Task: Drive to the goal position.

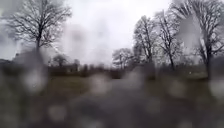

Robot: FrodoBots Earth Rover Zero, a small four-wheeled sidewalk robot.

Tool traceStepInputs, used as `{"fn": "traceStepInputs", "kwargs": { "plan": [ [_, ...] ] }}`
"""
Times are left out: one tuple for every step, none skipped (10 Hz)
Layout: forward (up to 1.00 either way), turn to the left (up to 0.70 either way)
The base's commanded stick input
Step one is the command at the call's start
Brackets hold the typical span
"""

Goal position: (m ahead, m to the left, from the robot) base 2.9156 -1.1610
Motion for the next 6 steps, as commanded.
{"fn": "traceStepInputs", "kwargs": {
  "plan": [
    [0.85, 0.00],
    [0.85, 0.00],
    [0.85, 0.00],
    [0.85, 0.00],
    [0.85, 0.00],
    [0.85, 0.00]
  ]
}}
